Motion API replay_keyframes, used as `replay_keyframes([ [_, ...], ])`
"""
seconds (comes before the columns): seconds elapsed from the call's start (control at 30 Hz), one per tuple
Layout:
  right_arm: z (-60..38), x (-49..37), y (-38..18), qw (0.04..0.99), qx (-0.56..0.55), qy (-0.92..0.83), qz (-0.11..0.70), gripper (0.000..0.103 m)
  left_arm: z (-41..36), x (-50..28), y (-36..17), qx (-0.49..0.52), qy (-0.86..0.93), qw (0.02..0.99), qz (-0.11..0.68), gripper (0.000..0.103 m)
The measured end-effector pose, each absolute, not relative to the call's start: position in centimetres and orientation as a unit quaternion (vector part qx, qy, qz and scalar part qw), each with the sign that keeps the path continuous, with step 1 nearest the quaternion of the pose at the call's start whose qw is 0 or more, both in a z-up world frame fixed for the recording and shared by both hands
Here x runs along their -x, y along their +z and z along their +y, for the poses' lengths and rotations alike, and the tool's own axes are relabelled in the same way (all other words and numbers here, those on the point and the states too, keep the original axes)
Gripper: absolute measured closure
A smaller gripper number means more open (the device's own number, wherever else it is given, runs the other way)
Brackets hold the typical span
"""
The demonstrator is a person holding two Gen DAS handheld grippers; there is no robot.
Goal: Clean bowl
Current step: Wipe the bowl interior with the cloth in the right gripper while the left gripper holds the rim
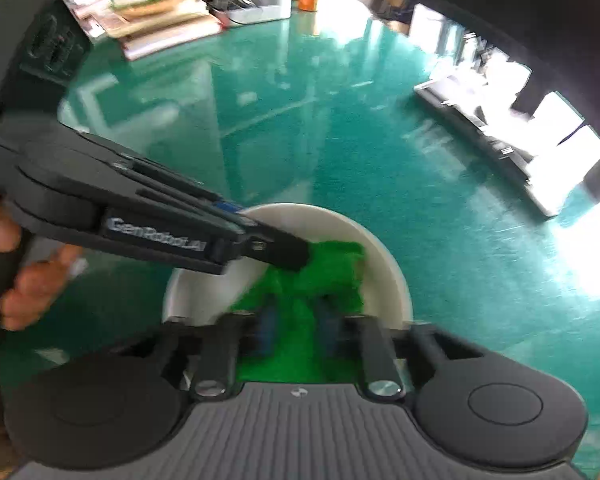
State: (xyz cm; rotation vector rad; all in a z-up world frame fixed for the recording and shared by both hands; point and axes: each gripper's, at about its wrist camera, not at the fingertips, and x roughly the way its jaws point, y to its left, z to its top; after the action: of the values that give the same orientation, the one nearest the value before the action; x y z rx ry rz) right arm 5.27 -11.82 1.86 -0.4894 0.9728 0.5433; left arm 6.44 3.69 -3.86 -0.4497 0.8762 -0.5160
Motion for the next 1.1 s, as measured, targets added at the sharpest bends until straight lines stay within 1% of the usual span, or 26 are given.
replay_keyframes([
  [0.17,-11.4,-5.6,1.7,0.821,0.226,0.262,0.455,0.09,3.7,-6.6,-3.9,0.216,-0.243,0.849,0.416,0.086],
  [0.3,-11.3,-6.2,1.9,0.794,0.185,0.309,0.489,0.09,3.5,-6.6,-4.1,0.212,-0.24,0.851,0.417,0.086],
  [0.4,-11.8,-6.3,2.3,0.77,0.182,0.327,0.516,0.09,3.2,-6.5,-4.3,0.205,-0.242,0.849,0.422,0.086],
  [0.5,-12.0,-5.6,2.7,0.759,0.225,0.316,0.523,0.091,3.0,-6.5,-4.4,0.198,-0.246,0.849,0.424,0.086],
  [0.53,-12.0,-5.4,2.7,0.758,0.238,0.311,0.522,0.091,2.9,-6.4,-4.4,0.195,-0.247,0.849,0.425,0.086],
  [0.6,-11.4,-4.5,2.7,0.761,0.306,0.282,0.498,0.091,2.7,-6.4,-4.4,0.187,-0.25,0.85,0.425,0.086],
  [0.73,-10.3,-3.1,2.5,0.773,0.363,0.255,0.453,0.091,2.8,-6.4,-4.4,0.188,-0.252,0.849,0.426,0.086],
  [0.8,-10.4,-3.0,2.5,0.784,0.358,0.25,0.442,0.091,2.8,-6.4,-4.4,0.186,-0.255,0.848,0.426,0.086],
  [0.87,-10.4,-3.4,2.2,0.794,0.352,0.237,0.435,0.094,2.8,-6.4,-4.4,0.184,-0.258,0.847,0.426,0.085],
  [1.0,-10.2,-4.7,2.2,0.798,0.32,0.252,0.445,0.092,3.0,-6.5,-4.5,0.189,-0.263,0.844,0.428,0.085],
  [1.1,-10.2,-5.9,2.3,0.798,0.291,0.271,0.453,0.092,3.2,-6.6,-4.5,0.193,-0.259,0.845,0.427,0.085],
])
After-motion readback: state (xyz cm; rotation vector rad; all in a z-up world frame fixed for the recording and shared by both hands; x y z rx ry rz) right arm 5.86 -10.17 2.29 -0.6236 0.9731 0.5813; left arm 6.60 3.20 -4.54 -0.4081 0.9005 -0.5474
